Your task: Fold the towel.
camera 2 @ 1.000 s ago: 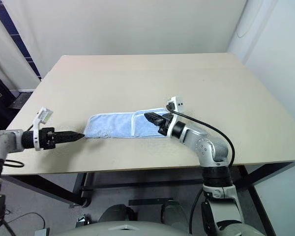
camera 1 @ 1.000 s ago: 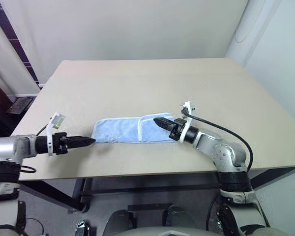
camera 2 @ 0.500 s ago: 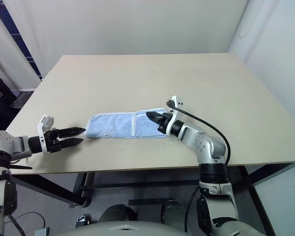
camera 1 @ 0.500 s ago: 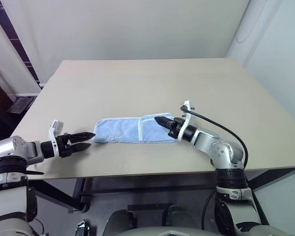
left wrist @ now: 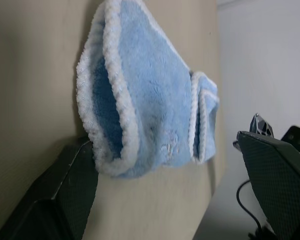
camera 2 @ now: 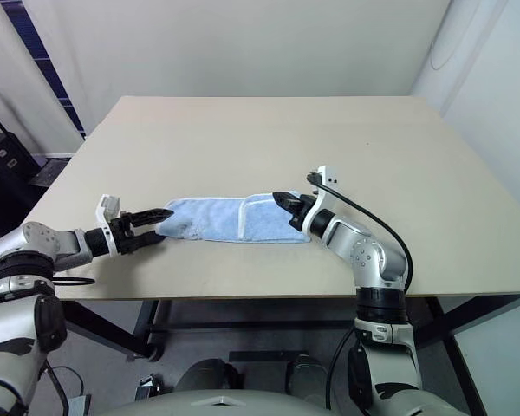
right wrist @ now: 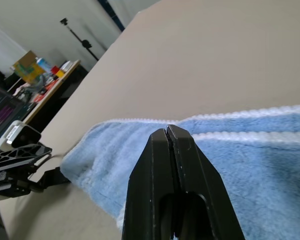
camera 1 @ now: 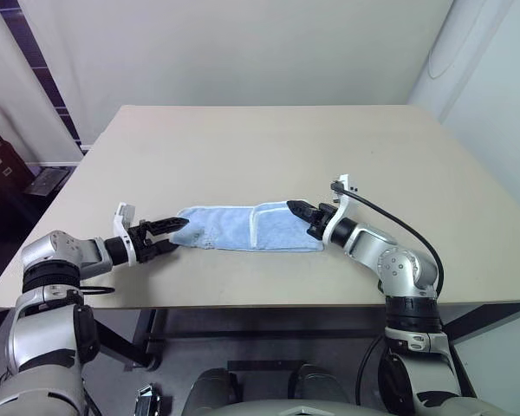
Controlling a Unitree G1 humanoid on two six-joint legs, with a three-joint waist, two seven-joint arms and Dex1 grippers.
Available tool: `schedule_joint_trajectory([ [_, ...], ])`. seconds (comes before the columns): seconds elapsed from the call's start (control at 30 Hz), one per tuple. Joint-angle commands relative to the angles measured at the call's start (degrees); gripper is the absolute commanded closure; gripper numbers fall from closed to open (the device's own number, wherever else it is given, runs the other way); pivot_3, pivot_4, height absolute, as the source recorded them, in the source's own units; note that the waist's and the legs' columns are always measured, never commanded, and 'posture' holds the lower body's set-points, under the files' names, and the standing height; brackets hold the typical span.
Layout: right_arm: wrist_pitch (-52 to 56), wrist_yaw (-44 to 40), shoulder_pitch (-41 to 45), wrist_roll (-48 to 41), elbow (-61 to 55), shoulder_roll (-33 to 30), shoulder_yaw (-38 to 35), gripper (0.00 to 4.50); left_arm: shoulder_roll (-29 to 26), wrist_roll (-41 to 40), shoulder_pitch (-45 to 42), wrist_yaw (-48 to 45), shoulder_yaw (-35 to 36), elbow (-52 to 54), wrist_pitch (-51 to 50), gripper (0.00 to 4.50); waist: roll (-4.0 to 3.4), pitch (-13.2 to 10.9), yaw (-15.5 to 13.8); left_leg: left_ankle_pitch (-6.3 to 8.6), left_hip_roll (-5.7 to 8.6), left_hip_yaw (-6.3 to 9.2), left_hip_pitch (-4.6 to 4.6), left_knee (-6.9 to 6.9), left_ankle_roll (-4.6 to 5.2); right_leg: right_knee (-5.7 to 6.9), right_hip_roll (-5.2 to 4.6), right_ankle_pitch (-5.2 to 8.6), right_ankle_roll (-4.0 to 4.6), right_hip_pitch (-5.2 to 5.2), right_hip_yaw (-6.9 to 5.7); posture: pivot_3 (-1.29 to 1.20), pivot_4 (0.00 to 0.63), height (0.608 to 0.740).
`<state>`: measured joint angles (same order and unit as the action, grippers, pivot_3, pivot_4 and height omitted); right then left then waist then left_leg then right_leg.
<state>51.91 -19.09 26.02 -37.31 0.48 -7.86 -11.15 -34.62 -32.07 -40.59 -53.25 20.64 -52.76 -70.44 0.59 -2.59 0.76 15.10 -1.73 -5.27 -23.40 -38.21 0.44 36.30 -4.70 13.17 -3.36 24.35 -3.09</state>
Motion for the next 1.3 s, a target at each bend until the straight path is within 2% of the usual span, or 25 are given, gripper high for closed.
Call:
schedule_joint_trajectory([
  [0.03,-0.80,0.84,0.60,-0.77,-1.03,0.49,-0.90,4.50,1.59,-0.27,-0.91,1.20,0.38,0.53,1.34,0.02,0.00,0.00,-0.06,0.00,0.00,0.00,0.00,0.00,-0.01,0.00,-0.01,0.00,0.01,0.00,0.00,0.00,0.000,0.740],
  [0.13,-0.60,1.07,0.54,-1.02,-1.40,0.30,-1.02,4.50,2.26,-0.32,-0.90,1.41,0.64,0.73,1.88,0.02,-0.01,0.00,-0.11,0.04,0.01,0.00,0.00,0.00,-0.08,0.00,-0.07,-0.01,0.05,-0.01,-0.02,0.00,0.000,0.740],
  [0.23,-0.64,1.41,0.70,-1.08,-1.15,0.18,-1.39,4.50,2.77,-0.85,-1.32,1.63,1.67,-0.04,2.59,0.62,-0.01,0.00,-0.09,0.08,0.02,0.00,0.00,0.00,-0.14,-0.01,-0.10,-0.03,0.07,0.00,-0.04,0.00,0.000,0.740],
  [0.4,-0.68,1.86,0.72,-1.02,-0.99,0.07,-1.76,4.50,3.01,-1.28,-1.58,1.98,2.62,-0.70,3.53,2.33,-0.01,0.00,0.40,0.01,-0.03,0.00,-0.06,0.01,-0.03,-0.04,0.00,-0.04,0.05,0.08,-0.02,0.00,0.000,0.740],
  [0.57,-0.89,2.47,0.05,-0.51,-1.36,0.19,-1.67,4.50,3.02,-1.80,-1.32,1.33,3.16,-1.10,4.48,4.27,-0.01,0.00,0.40,-0.01,-0.06,0.00,-0.07,0.11,0.00,-0.04,0.10,-0.10,-0.07,0.12,-0.03,0.00,0.000,0.740],
  [0.6,-0.79,2.53,-0.09,-0.58,-1.60,0.18,-1.65,4.50,3.05,-2.01,-1.29,1.20,3.28,-1.05,4.52,4.47,-0.02,0.00,0.39,-0.01,-0.06,0.00,-0.07,0.11,0.00,-0.04,0.11,-0.10,-0.07,0.12,-0.03,0.00,0.000,0.740],
  [0.87,-0.14,1.03,-2.86,-1.55,-6.45,-2.05,-1.53,4.50,0.96,-0.85,-2.04,-4.00,-0.91,2.11,3.81,4.47,-0.01,0.00,0.42,-0.01,-0.03,-0.03,-0.08,0.09,0.01,-0.08,0.16,-0.09,-0.06,0.09,-0.03,0.00,0.000,0.740],
  [1.0,-0.02,-1.01,-6.87,-3.37,-13.10,-5.53,-2.87,4.50,0.29,0.77,-4.73,-9.28,-6.30,4.82,6.99,4.47,0.00,-0.01,0.23,-0.01,-0.04,0.00,-0.13,0.10,0.01,-0.13,0.18,-0.05,0.00,0.10,-0.06,0.00,0.000,0.740],
  [1.17,0.17,-0.24,-10.55,-6.01,-17.60,-7.65,-5.30,4.50,5.06,2.41,-11.08,-15.05,-14.01,6.64,8.77,4.47,0.01,-0.02,-0.05,-0.01,-0.01,-0.02,-0.14,0.06,0.01,-0.18,0.16,-0.01,0.07,0.04,-0.08,0.00,0.000,0.740],
  [1.3,-0.62,2.17,-12.28,-4.73,-18.79,-8.14,-5.79,4.50,7.83,4.04,-12.07,-24.45,-24.63,13.19,9.67,4.47,-0.02,-0.03,0.50,0.00,-0.03,-0.08,-0.12,0.06,0.02,-0.22,0.19,0.00,0.07,0.04,-0.04,0.00,0.000,0.740],
])
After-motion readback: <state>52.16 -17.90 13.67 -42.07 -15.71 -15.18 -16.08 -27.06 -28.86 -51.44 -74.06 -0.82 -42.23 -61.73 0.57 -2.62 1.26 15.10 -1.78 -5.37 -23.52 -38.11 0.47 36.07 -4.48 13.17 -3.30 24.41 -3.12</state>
